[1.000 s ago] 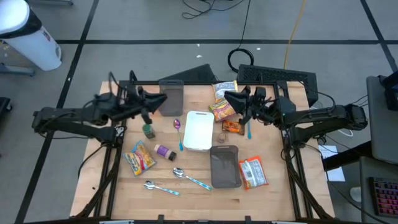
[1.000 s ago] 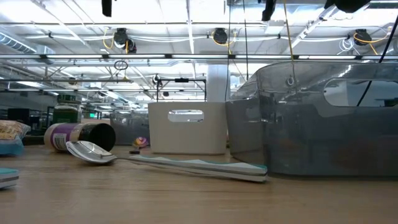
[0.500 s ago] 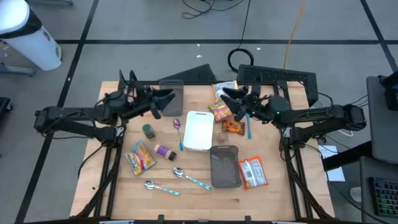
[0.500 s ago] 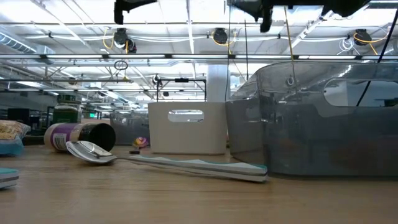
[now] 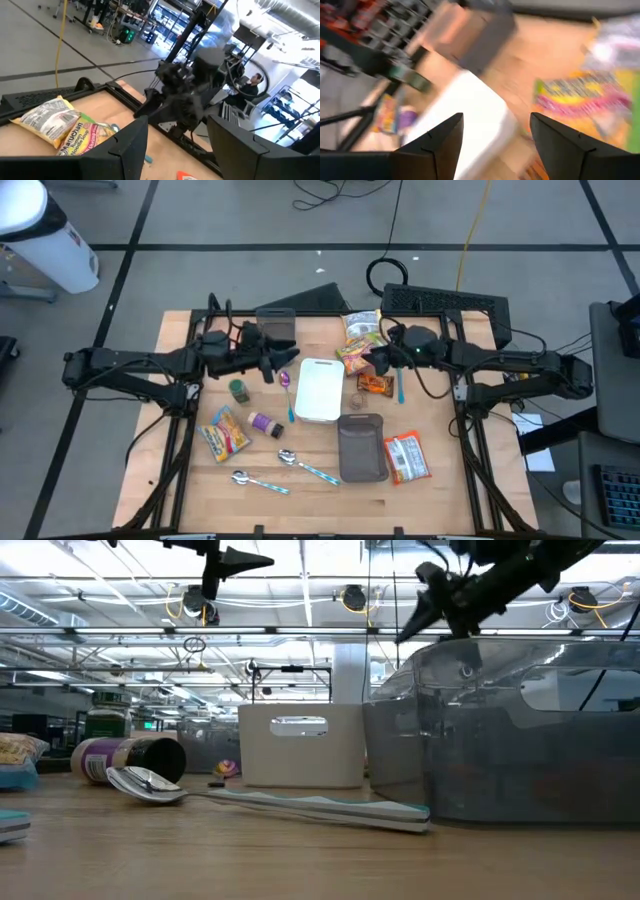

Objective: Pick & Place Food Item
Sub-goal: Put the green noodle pack into the top black bin

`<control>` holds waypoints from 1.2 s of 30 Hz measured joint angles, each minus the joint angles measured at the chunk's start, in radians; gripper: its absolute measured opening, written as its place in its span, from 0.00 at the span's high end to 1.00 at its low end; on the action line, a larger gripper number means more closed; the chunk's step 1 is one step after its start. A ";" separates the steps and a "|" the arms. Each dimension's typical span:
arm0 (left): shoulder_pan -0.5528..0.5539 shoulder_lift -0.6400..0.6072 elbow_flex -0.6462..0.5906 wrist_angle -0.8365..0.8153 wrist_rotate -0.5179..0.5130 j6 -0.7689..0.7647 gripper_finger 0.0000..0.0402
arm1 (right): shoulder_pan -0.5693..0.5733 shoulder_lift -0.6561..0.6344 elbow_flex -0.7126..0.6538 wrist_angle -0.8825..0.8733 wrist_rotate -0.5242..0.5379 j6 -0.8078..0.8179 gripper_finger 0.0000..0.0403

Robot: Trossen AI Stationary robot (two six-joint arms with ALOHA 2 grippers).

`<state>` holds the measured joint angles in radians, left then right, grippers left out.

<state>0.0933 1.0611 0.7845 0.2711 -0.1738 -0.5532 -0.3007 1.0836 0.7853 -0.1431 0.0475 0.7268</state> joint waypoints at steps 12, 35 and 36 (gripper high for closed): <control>0.023 0.000 0.000 -0.005 0.001 0.016 0.47 | -0.171 0.007 -0.111 -0.108 -0.157 0.065 0.48; 0.032 -0.001 0.000 -0.006 0.000 0.024 0.47 | -0.250 0.008 -0.445 0.410 -0.148 0.309 0.55; 0.034 -0.001 0.000 -0.006 0.000 0.024 0.47 | -0.250 0.012 -0.445 0.431 -0.148 0.310 0.55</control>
<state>0.1272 1.0603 0.7845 0.2653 -0.1734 -0.5290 -0.5505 1.0954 0.3403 0.2875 -0.1001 1.0368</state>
